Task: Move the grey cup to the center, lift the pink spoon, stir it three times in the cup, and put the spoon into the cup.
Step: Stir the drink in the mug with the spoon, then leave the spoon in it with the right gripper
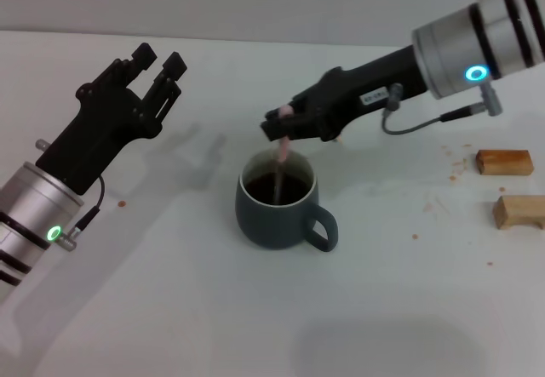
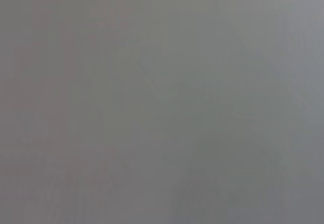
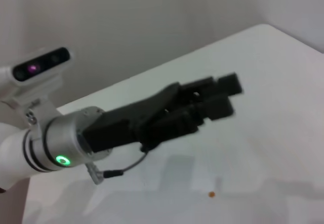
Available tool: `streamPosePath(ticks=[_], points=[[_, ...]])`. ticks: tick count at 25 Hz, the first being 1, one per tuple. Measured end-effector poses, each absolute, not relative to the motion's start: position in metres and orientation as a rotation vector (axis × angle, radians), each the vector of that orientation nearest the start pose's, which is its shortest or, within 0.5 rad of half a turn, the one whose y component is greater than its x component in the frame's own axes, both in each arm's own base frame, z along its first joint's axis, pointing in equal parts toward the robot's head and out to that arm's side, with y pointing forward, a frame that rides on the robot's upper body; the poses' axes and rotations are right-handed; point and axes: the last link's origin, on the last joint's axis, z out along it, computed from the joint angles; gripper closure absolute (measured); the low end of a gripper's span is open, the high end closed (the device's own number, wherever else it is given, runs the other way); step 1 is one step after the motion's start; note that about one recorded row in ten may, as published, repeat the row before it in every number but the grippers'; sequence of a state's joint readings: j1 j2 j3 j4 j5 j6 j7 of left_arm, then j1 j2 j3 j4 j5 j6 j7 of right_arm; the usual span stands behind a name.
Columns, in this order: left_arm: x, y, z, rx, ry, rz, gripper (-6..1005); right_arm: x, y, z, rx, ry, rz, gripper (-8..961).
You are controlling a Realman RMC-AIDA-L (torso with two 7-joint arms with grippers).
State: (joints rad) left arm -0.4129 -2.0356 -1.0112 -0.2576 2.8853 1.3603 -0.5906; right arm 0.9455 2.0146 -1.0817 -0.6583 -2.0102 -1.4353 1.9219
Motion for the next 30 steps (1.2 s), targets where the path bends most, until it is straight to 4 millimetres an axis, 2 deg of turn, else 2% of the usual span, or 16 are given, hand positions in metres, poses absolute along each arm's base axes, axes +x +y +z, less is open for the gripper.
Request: streamPosePath(ticks=[4, 11, 20, 25, 30], points=[[-0.266, 0.319, -0.028, -1.935, -0.549, -1.187, 527, 0.127, 0.415, -0.014, -2.965, 0.694, 0.350, 851], [-0.266, 0.319, -0.027, -1.928, -0.549, -1.191, 527, 0.124, 0.424, -0.009, -2.916, 0.687, 0.372, 851], [-0.268, 0.318, -0.026, -1.921, -0.551, -1.191, 527, 0.101, 0.423, -0.030, -2.978, 0.628, 0.335, 851], [-0.269, 0.318, -0.025, -1.918, -0.551, -1.188, 527, 0.100, 0.417, -0.035, -3.023, 0.615, 0.297, 851], [-0.270, 0.317, -0.024, -1.917, -0.553, -1.185, 527, 0.109, 0.409, -0.034, -3.060, 0.659, 0.271, 851]])
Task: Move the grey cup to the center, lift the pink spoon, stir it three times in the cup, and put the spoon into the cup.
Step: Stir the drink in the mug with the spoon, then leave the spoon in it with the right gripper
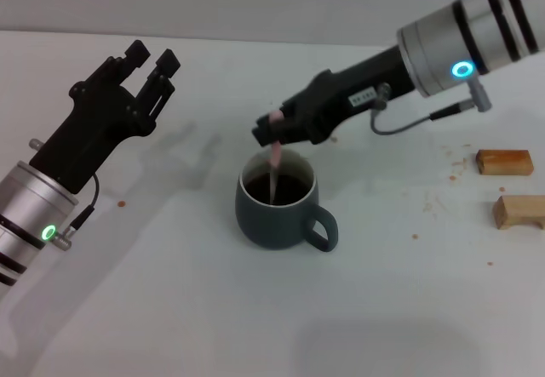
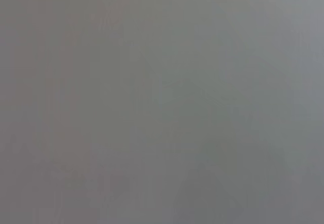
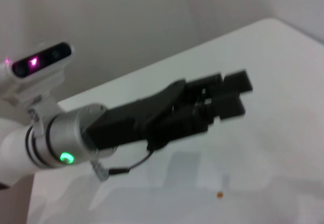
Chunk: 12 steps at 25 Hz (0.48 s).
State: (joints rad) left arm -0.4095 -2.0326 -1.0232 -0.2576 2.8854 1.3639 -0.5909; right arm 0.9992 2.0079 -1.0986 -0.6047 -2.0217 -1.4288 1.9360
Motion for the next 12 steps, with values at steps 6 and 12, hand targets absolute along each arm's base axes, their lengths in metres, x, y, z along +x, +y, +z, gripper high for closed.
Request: streamPosePath(ticks=[6, 12], points=[[-0.270, 0.318, -0.023, -1.910, -0.552, -1.186, 527, 0.125, 0.410, -0.019, -3.030, 0.716, 0.241, 851], [-0.269, 0.321, -0.023, -1.913, -0.550, -1.186, 527, 0.130, 0.417, -0.014, -2.985, 0.717, 0.227, 851]])
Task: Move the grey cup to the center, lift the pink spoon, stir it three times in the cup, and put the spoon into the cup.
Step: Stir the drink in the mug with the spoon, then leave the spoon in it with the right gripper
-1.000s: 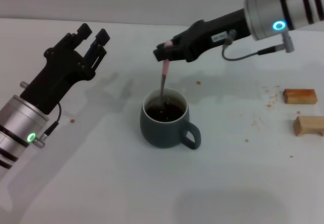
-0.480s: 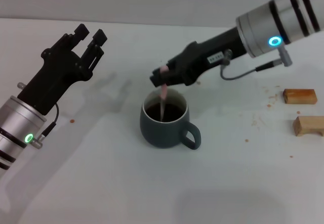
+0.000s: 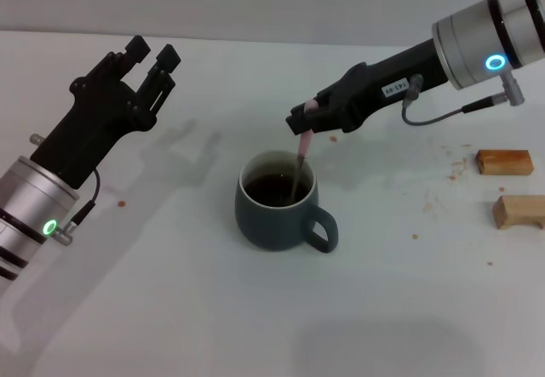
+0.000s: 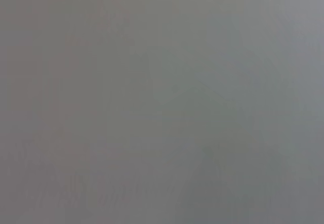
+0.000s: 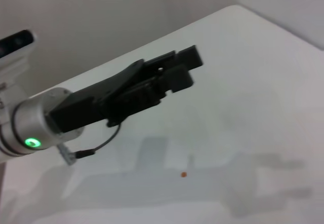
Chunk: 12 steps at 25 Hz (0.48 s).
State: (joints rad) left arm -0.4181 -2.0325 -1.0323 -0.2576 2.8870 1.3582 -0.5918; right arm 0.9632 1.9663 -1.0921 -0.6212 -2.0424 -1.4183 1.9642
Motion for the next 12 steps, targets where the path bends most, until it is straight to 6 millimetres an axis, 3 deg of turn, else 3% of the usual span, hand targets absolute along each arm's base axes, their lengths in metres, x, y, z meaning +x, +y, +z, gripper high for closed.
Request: streamPosePath(ticks=[12], points=[[-0.270, 0.321, -0.021, -1.903, -0.551, -1.185, 527, 0.115, 0.433, -0.027, -2.932, 0.646, 0.096, 851]])
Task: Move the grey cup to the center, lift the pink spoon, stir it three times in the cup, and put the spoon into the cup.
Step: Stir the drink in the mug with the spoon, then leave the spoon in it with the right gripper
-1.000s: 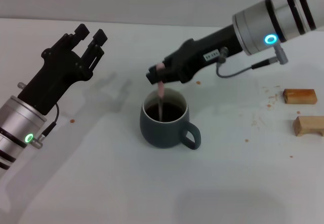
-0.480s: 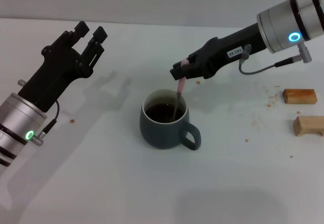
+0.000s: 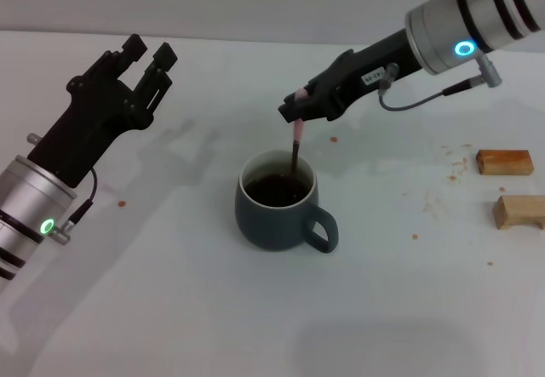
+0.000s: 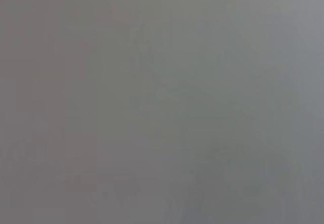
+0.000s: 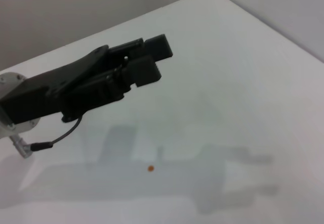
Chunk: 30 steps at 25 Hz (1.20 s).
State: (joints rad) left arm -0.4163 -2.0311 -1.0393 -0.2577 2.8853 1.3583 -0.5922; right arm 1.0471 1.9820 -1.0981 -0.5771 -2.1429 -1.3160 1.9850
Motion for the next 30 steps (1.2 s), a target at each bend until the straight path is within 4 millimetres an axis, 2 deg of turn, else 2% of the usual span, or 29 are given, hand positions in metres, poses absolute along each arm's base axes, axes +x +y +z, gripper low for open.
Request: streamPosePath(ticks=[8, 17, 23, 30], points=[[-0.273, 0.321, -0.018, -1.891, -0.552, -1.182, 527, 0.096, 0.434, -0.036, -2.952, 0.588, 0.110, 851], [-0.275, 0.324, -0.016, -1.886, -0.552, -1.164, 527, 0.074, 0.422, -0.051, -3.031, 0.528, 0.129, 843], [-0.277, 0.325, -0.015, -1.883, -0.552, -1.158, 527, 0.078, 0.413, -0.052, -3.080, 0.545, 0.114, 826], [-0.277, 0.327, -0.014, -1.885, -0.551, -1.149, 527, 0.100, 0.410, -0.043, -3.066, 0.611, 0.096, 807]])
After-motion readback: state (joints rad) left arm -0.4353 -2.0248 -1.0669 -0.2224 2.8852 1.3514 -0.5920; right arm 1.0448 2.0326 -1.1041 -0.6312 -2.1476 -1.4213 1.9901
